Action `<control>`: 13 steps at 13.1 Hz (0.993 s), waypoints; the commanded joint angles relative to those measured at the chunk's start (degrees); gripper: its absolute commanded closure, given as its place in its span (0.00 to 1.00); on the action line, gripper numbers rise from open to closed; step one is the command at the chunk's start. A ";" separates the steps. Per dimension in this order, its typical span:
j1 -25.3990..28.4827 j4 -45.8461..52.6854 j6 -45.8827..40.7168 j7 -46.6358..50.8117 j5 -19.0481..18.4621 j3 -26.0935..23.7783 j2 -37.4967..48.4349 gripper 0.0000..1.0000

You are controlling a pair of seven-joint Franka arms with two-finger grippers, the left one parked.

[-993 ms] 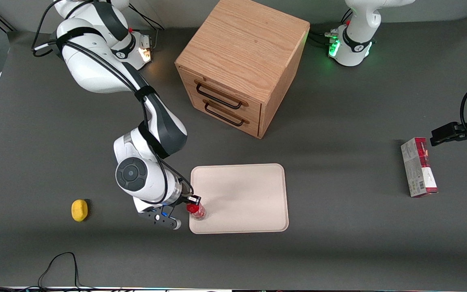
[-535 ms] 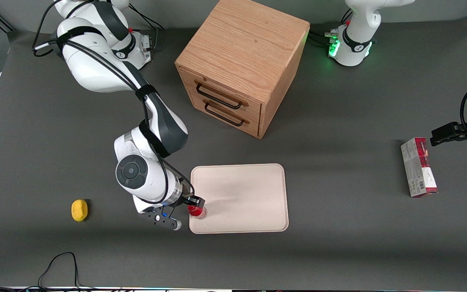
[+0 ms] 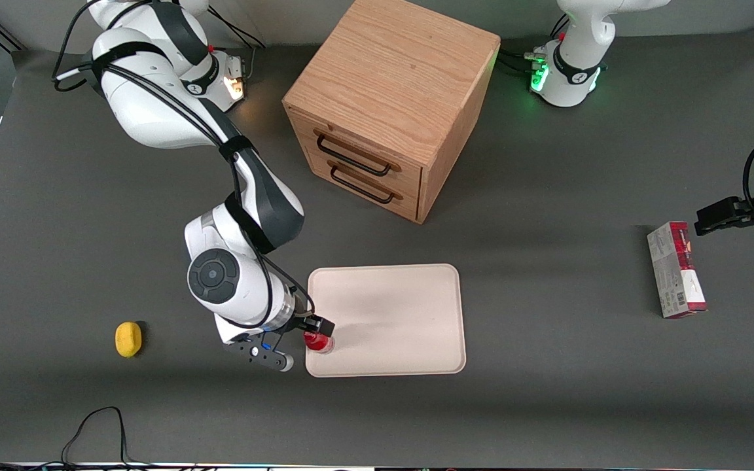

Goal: Place coke bottle on tray

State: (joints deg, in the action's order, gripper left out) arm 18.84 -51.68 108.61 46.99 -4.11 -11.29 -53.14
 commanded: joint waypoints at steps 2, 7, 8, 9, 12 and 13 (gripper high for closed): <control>-0.90 0.44 -8.48 -0.92 -1.43 0.22 3.99 0.00; -10.55 -21.30 -15.01 -18.21 1.54 0.13 23.92 0.00; -12.66 -26.14 -15.09 -22.78 3.12 0.31 28.58 0.00; -14.77 -31.33 -15.18 -27.26 3.40 0.31 33.58 0.00; -17.34 -42.52 -14.92 -36.59 3.49 2.58 45.21 0.00; -17.26 -42.98 -15.70 -39.32 3.58 4.16 46.63 0.00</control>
State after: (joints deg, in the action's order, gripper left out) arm 1.50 -86.28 91.58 13.04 -1.94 -9.64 -13.81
